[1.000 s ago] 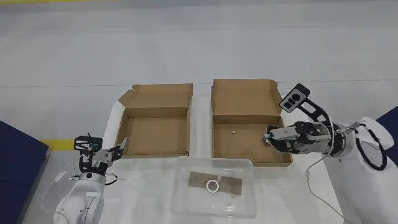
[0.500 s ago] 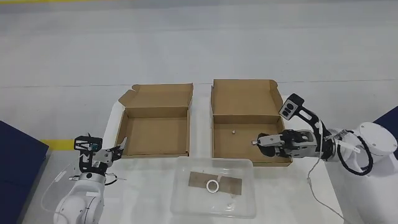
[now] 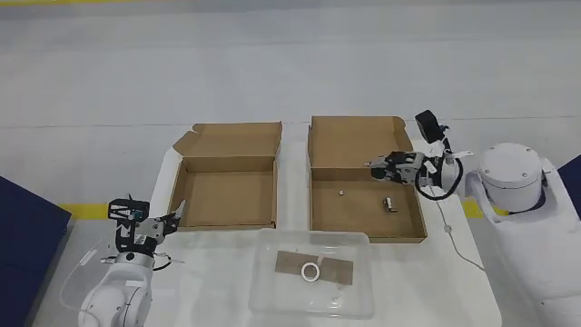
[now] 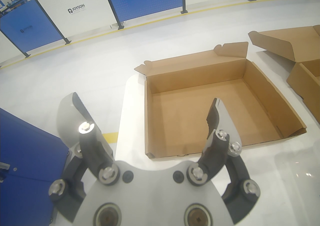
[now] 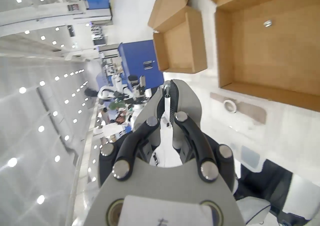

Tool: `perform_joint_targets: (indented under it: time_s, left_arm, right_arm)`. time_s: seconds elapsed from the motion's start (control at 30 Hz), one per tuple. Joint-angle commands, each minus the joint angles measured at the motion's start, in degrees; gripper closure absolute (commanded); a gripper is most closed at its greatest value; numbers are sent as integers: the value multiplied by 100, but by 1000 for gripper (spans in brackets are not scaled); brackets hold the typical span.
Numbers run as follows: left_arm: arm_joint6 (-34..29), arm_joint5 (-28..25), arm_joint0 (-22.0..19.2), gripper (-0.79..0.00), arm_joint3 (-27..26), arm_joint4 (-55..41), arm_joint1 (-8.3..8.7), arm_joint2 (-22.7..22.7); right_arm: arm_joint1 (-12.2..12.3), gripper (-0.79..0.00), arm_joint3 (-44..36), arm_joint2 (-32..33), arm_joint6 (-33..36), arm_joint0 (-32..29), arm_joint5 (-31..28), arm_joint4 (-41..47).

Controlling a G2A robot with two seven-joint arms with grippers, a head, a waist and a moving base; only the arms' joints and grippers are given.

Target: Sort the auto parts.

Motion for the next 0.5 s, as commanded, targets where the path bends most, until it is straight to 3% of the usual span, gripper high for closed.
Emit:
perform_joint_targets:
  time_s: [0.0,0.17,0.47]
  left_arm:
    - [0,0,0,-785,0,0,0,0]
    - [0,0,0,-785,0,0,0,0]
    - [0,0,0,-785,0,0,0,0]
  right_arm:
    - [-15,0,296,-285,63,278,18,-67]
    - [-52,0,917,-997,175,801,76,-606]
    - [-56,0,959,-1032,194,833,68,-614]
